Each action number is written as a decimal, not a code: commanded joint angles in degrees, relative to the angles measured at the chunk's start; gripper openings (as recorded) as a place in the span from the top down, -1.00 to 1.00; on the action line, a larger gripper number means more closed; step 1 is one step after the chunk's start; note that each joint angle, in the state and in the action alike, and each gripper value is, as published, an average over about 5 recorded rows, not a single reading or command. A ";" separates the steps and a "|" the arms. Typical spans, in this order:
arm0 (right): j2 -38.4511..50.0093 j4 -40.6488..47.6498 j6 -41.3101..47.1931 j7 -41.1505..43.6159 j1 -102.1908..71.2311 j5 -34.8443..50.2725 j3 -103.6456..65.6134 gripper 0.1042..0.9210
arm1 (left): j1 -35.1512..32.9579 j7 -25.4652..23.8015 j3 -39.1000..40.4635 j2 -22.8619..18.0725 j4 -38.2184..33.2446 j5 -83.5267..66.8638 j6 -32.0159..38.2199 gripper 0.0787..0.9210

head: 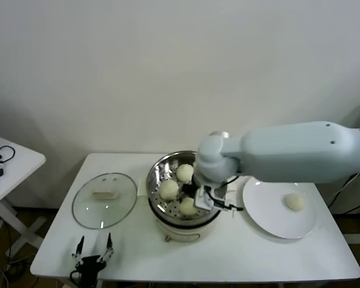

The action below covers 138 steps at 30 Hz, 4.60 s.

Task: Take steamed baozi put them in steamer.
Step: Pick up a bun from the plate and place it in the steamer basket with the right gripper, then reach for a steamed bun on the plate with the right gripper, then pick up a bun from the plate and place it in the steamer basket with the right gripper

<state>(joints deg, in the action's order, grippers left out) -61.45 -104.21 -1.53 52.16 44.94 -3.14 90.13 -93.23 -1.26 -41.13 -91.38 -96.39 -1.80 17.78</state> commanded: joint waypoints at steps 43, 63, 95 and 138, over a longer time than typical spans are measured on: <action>13.95 18.69 2.00 4.25 16.40 23.82 20.94 -0.76 | 0.70 -0.22 0.28 0.85 -0.05 -0.53 0.12 -0.77; 26.22 49.31 1.87 2.03 -27.22 5.63 -8.89 -0.76 | -1.00 -0.09 -0.85 -0.40 -0.03 1.85 -0.11 -0.77; 26.20 48.75 2.74 -1.44 -36.45 2.28 -22.67 -0.76 | -0.92 0.08 0.10 -0.45 0.55 3.36 -0.22 -0.77; 12.64 4.25 18.46 -0.28 23.54 45.97 9.59 -0.18 | -0.73 0.41 0.70 -0.20 0.05 2.93 -0.06 -0.77</action>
<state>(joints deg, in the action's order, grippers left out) -42.07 -83.47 10.17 53.84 53.52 28.35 97.06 -93.83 -0.93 -40.54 -91.61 -96.10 1.23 17.67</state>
